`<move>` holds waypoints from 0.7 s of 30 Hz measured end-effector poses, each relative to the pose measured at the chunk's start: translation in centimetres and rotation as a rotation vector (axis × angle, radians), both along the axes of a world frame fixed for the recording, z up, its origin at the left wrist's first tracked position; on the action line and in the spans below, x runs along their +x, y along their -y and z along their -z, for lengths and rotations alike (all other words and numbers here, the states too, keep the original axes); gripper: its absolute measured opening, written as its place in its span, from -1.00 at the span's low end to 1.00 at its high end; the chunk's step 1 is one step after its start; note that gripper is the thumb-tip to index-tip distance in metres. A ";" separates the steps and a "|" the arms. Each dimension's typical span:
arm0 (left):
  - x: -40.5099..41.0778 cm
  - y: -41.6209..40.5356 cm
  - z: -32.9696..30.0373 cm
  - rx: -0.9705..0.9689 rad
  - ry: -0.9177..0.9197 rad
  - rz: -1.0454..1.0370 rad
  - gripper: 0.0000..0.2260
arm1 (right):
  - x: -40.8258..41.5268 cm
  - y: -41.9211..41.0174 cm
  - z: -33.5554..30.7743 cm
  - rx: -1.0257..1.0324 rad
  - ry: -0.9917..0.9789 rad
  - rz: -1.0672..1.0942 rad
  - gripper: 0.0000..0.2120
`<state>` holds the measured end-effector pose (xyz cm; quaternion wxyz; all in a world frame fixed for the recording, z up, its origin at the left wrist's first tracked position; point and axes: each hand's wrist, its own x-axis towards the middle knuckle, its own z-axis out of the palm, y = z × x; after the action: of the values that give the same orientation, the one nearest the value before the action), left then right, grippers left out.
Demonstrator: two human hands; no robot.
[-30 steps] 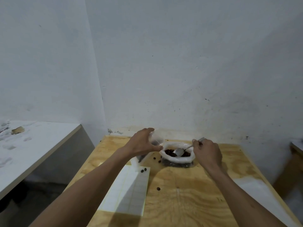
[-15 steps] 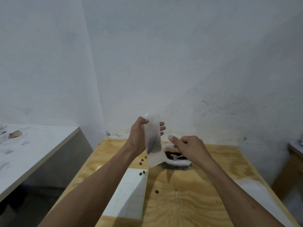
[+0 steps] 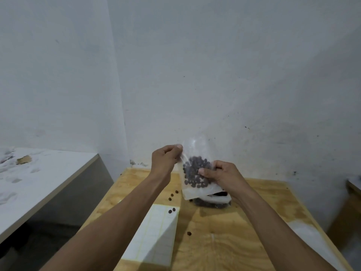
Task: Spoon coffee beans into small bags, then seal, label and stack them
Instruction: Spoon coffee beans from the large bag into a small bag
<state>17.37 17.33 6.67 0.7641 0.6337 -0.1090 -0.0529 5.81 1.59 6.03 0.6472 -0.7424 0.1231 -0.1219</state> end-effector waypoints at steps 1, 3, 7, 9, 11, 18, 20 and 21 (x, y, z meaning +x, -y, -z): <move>0.0 0.0 -0.1 -0.003 -0.007 -0.011 -0.95 | 0.0 0.1 0.0 -0.014 -0.003 -0.017 -0.73; -0.1 0.0 -0.4 0.000 -0.002 -0.022 -0.97 | 0.0 0.2 -0.2 -0.043 -0.012 -0.049 -0.74; -0.7 0.2 -0.1 0.087 0.054 -0.003 -0.93 | 0.2 0.2 -1.8 -0.028 0.070 -0.011 -0.77; -1.2 0.4 0.2 0.128 0.083 0.002 -0.92 | 0.4 0.1 -2.5 -0.022 0.087 0.016 -0.83; -1.3 0.4 0.5 0.167 0.110 0.012 -0.88 | 0.6 0.0 -2.7 -0.075 0.072 0.042 -0.86; -1.6 0.2 0.4 0.215 0.152 0.093 -0.88 | 0.8 -0.4 -3.6 -0.161 -0.013 0.022 -0.83; -1.7 0.2 0.4 0.223 0.150 0.113 -0.89 | 1.0 -0.5 -3.6 -0.205 -0.020 0.012 -0.86; -1.7 0.2 0.4 0.226 0.149 0.111 -0.88 | 1.2 -0.6 -3.7 -0.214 -0.022 0.012 -0.88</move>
<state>15.67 17.12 6.30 0.6735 0.7109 -0.1935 -0.0599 6.99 2.20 9.75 0.5620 -0.8078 0.1210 -0.1303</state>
